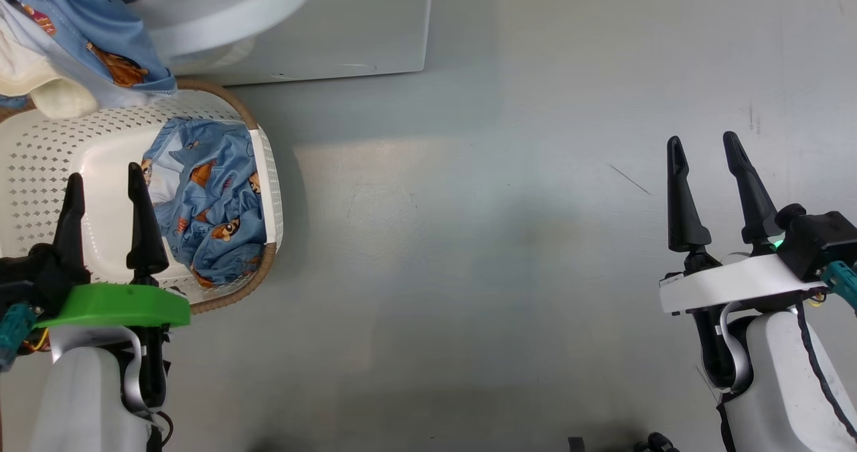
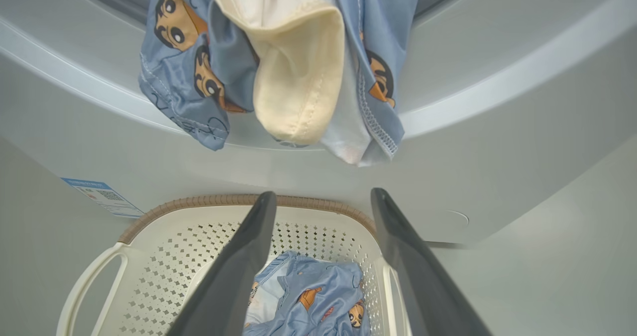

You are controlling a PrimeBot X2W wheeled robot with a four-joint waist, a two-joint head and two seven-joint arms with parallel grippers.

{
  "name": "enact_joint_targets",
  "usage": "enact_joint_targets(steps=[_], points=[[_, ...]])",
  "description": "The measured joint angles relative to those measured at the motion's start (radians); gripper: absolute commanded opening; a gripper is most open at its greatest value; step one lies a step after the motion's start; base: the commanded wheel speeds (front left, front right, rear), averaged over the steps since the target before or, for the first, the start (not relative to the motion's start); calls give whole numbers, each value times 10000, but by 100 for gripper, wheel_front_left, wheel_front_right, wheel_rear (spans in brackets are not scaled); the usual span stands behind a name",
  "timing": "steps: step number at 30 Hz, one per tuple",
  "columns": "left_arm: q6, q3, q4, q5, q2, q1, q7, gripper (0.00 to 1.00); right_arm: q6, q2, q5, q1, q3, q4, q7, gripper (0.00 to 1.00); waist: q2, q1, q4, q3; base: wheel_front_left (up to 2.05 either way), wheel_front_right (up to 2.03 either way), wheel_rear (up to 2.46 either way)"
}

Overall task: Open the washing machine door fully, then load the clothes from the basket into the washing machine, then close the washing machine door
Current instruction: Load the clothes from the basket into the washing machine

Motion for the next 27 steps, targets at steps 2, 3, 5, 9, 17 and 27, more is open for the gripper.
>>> enact_joint_targets(steps=[2, 3, 5, 9, 17, 27], points=[[-2, -23, -8, 140, 4, 32, -2, 100, 0, 0, 6, -1, 0, 8, 0, 100, 0, 0, -8, -21, 0, 0, 0], [-2, -27, -13, 234, 2, 55, 0, 100, 0, 0, 8, -1, 0, 13, 0, 100, 0, 0, -12, -33, 0, 0, 0], [-31, -21, -25, 230, 4, 92, 0, 100, 0, 0, 10, -1, 0, 27, 0, 100, 0, 0, -16, -55, 0, 0, 0], [-33, -25, -61, 230, 2, 114, 0, 100, 0, 0, 12, -1, 0, 44, 0, 100, 0, 0, -21, -97, 0, 0, 0], [-36, -44, -293, 245, 0, 142, 0, 100, 0, -2, 29, -1, 0, 82, 0, 100, 0, 0, -16, -180, 0, 0, 0], [-50, 40, -431, 236, -2, -281, 0, 100, 0, -2, 40, -1, 33, 98, 0, 100, 0, 0, -14, -260, 0, 0, 0]])
